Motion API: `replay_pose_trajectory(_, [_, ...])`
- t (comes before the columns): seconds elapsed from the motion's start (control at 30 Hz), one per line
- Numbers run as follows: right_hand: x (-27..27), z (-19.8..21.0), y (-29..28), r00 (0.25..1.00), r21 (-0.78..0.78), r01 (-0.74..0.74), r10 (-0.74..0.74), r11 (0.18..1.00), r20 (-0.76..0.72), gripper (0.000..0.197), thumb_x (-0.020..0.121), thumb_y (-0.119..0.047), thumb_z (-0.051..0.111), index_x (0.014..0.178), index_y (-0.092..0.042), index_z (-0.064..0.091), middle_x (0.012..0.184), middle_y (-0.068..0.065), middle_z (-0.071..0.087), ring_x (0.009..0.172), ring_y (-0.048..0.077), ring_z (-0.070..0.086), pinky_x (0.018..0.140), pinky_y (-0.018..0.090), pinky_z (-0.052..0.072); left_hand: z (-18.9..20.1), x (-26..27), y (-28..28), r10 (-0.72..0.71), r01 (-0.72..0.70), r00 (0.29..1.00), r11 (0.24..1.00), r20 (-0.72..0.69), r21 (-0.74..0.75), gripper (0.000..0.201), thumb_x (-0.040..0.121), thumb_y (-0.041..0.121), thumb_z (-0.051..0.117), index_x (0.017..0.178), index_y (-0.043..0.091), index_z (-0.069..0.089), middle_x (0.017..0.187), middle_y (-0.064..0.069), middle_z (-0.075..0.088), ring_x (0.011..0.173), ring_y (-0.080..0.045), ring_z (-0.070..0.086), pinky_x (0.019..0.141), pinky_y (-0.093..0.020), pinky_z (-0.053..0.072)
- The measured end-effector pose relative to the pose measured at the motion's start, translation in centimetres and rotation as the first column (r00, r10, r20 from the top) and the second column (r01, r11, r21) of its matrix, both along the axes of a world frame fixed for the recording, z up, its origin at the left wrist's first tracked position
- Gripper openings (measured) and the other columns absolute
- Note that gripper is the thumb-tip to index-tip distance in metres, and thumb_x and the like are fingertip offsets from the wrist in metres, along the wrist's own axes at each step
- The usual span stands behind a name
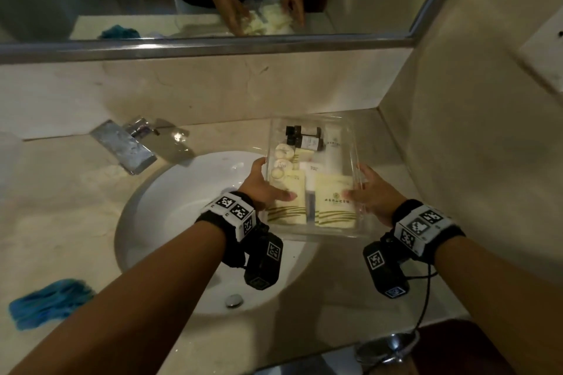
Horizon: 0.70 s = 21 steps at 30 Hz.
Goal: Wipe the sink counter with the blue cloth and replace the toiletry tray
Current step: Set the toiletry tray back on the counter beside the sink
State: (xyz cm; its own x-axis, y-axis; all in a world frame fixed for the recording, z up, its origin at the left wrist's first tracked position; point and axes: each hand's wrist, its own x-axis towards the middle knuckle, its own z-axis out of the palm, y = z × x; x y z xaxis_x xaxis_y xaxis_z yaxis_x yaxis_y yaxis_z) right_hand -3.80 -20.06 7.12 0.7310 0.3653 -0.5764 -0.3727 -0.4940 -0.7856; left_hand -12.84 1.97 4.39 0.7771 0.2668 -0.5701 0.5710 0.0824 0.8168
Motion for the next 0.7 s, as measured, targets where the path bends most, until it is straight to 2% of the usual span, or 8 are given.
replay_pose_trajectory(0.1, [1.7, -1.3, -0.9, 0.999, -0.030, 0.010, -0.011, 0.999, -0.036, 0.081, 0.083, 0.002, 0.061, 0.147, -0.022, 0.017, 0.130, 0.023, 0.053, 0.105, 0.034, 0.060, 0.068, 0.038, 0.054, -1.5, 1.5, -1.0, 0.000, 0.000, 1.000, 1.000, -0.026, -0.006, 0.114, 0.050, 0.014, 0.089, 0.142, 0.032, 0.024, 0.124, -0.008, 0.059, 0.115, -0.030, 0.056, 0.097, -0.051, 0.047])
replay_pose_trajectory(0.17, [2.6, -2.0, -1.5, 0.999, -0.045, 0.011, -0.013, 0.999, -0.052, 0.083, 0.083, 0.002, 0.061, 0.147, -0.027, 0.017, 0.130, 0.021, 0.053, 0.107, 0.035, 0.061, 0.077, 0.046, 0.056, -2.0, 2.4, -1.6, -0.008, 0.007, 0.999, 1.000, -0.045, -0.022, 0.111, 0.055, 0.009, 0.088, 0.142, 0.033, 0.023, 0.124, -0.009, 0.059, 0.114, -0.030, 0.056, 0.095, -0.052, 0.049])
replay_pose_trajectory(0.3, [4.1, -3.3, -2.6, 0.999, -0.051, -0.022, 0.021, 0.998, -0.027, 0.082, 0.083, 0.005, 0.060, 0.147, -0.024, 0.017, 0.101, 0.011, 0.065, 0.089, 0.024, 0.066, 0.075, 0.041, 0.057, -2.9, 3.9, -2.8, 0.004, -0.007, 0.998, 0.999, -0.059, -0.045, 0.105, 0.063, 0.003, 0.084, 0.142, 0.034, 0.022, 0.123, -0.010, 0.060, 0.111, -0.030, 0.059, 0.094, -0.052, 0.049])
replay_pose_trajectory(0.4, [4.9, -3.9, -3.2, 1.000, -0.046, -0.018, 0.017, 0.999, -0.025, 0.083, 0.083, 0.005, 0.061, 0.147, -0.023, 0.017, 0.111, 0.016, 0.061, 0.100, 0.031, 0.063, 0.089, 0.051, 0.051, -3.4, 4.7, -3.5, 0.024, -0.027, 0.998, 0.998, -0.054, -0.050, 0.105, 0.064, 0.001, 0.083, 0.143, 0.031, 0.022, 0.124, -0.012, 0.059, 0.112, -0.031, 0.058, 0.095, -0.052, 0.049])
replay_pose_trajectory(0.5, [5.7, -4.2, -3.5, 0.999, -0.057, -0.003, 0.001, 0.998, -0.033, 0.085, 0.083, 0.004, 0.061, 0.148, -0.025, 0.013, 0.124, 0.020, 0.056, 0.108, 0.033, 0.059, 0.094, 0.053, 0.048, -3.9, 5.5, -4.0, 0.042, -0.045, 0.998, 0.997, -0.051, -0.060, 0.105, 0.061, 0.001, 0.084, 0.142, 0.031, 0.024, 0.125, -0.013, 0.058, 0.114, -0.033, 0.057, 0.095, -0.053, 0.048])
replay_pose_trajectory(0.53, [6.0, -4.3, -3.6, 0.999, -0.061, -0.001, -0.001, 0.998, -0.034, 0.086, 0.083, 0.003, 0.061, 0.148, -0.025, 0.012, 0.126, 0.021, 0.055, 0.108, 0.033, 0.059, 0.091, 0.051, 0.050, -4.1, 5.8, -4.2, 0.047, -0.050, 0.998, 0.997, -0.051, -0.060, 0.107, 0.059, 0.001, 0.085, 0.141, 0.033, 0.025, 0.126, -0.013, 0.058, 0.114, -0.033, 0.057, 0.095, -0.054, 0.048])
replay_pose_trajectory(0.6, [6.4, -4.4, -3.7, 0.999, -0.061, -0.005, 0.003, 0.998, -0.032, 0.085, 0.084, 0.002, 0.061, 0.148, -0.025, 0.011, 0.126, 0.021, 0.055, 0.102, 0.029, 0.060, 0.075, 0.041, 0.055, -4.4, 6.2, -4.2, 0.050, -0.054, 0.997, 0.996, -0.052, -0.069, 0.109, 0.057, 0.002, 0.086, 0.141, 0.035, 0.025, 0.127, -0.013, 0.057, 0.115, -0.034, 0.056, 0.095, -0.055, 0.048])
replay_pose_trajectory(0.7, [7.1, -4.9, -3.9, 1.000, -0.065, -0.009, 0.008, 0.998, -0.020, 0.084, 0.085, 0.002, 0.060, 0.148, -0.024, 0.011, 0.125, 0.020, 0.056, 0.096, 0.025, 0.060, 0.054, 0.023, 0.047, -4.4, 6.9, -4.6, 0.055, -0.059, 0.997, 0.995, -0.046, -0.076, 0.108, 0.060, -0.002, 0.084, 0.141, 0.033, 0.023, 0.129, -0.014, 0.055, 0.117, -0.034, 0.055, 0.096, -0.056, 0.047])
